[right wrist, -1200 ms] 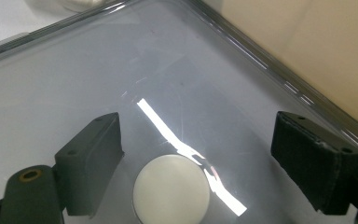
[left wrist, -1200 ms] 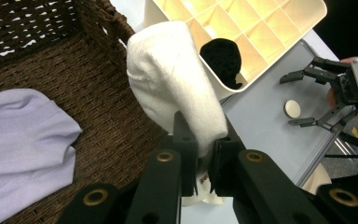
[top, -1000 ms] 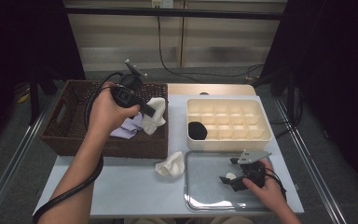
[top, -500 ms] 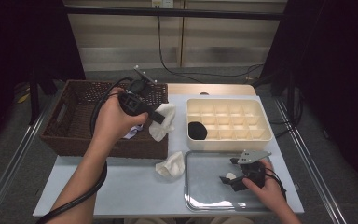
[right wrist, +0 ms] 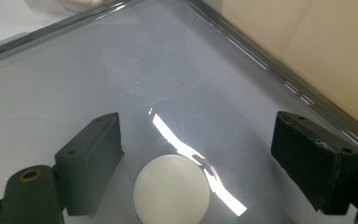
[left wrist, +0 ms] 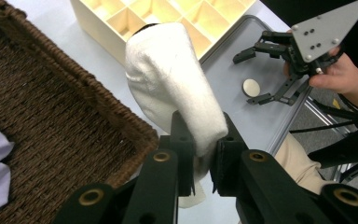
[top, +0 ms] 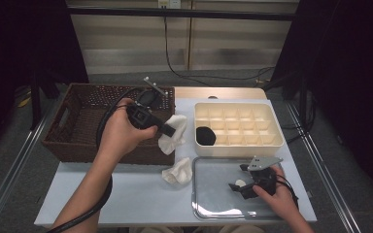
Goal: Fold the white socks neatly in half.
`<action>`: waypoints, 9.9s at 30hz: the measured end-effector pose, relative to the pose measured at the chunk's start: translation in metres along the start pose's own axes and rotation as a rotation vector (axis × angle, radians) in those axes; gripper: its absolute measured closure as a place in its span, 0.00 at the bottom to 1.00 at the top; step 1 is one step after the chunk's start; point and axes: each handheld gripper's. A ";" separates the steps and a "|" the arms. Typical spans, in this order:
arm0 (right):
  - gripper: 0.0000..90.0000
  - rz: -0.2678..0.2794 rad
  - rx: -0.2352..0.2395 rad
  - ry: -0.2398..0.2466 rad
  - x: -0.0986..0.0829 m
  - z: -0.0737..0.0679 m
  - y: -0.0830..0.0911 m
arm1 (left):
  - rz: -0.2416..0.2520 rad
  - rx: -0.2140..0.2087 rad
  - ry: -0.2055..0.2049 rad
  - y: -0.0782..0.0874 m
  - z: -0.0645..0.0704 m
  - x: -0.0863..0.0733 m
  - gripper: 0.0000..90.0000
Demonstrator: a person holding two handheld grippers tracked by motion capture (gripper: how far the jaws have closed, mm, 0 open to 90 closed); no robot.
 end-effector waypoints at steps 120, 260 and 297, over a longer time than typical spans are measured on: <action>0.59 0.073 0.031 -0.017 0.033 -0.016 -0.006 | 0.095 0.126 -0.039 -0.105 0.037 -0.153 0.65; 0.69 0.012 0.165 -0.008 0.029 -0.026 -0.030 | 0.169 0.010 0.091 -0.119 0.031 -0.130 0.85; 0.99 0.015 0.168 0.060 0.066 -0.034 -0.035 | 0.192 0.117 0.077 -0.110 0.029 -0.131 0.65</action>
Point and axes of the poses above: each handheld gripper's, and its own axes: y roughly backward along the jaws, x roughly out of its top, z roughly to its right, and after that the axes turned 10 degrees about x, right-handed
